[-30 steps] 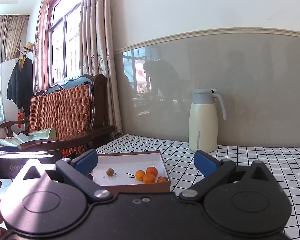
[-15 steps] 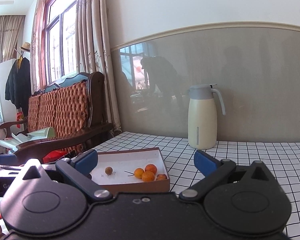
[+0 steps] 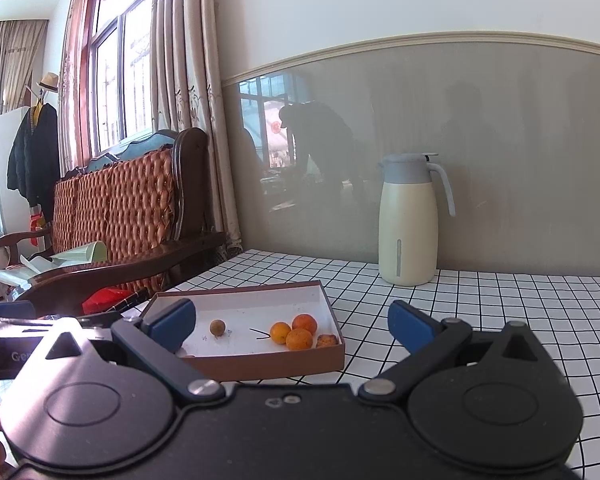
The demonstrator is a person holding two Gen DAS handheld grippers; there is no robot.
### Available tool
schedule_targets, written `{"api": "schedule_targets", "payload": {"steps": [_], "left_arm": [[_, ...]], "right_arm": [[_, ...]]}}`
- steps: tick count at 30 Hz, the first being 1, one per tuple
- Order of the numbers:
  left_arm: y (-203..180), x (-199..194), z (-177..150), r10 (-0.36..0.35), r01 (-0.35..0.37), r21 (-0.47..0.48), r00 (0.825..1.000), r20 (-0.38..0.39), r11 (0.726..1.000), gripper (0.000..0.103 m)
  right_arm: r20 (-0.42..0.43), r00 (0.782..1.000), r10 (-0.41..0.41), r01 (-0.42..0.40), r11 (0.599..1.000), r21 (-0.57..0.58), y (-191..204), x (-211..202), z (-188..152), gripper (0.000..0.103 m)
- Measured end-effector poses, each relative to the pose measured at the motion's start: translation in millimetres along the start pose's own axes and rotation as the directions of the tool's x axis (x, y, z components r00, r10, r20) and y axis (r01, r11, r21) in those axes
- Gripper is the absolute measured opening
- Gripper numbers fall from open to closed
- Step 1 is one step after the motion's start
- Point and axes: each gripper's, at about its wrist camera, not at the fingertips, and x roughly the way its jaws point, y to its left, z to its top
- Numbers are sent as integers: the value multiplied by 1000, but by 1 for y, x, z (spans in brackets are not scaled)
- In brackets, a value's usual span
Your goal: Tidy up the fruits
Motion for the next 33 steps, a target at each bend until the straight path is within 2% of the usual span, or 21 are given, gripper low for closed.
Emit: {"api": "schedule_targets", "payload": {"steps": [33], "left_arm": [[2,4,9,4,-4,7,1000,11,1000,103]], "right_arm": [[-5,1000,8,-8,1000,-9,3,3,3,97]]}}
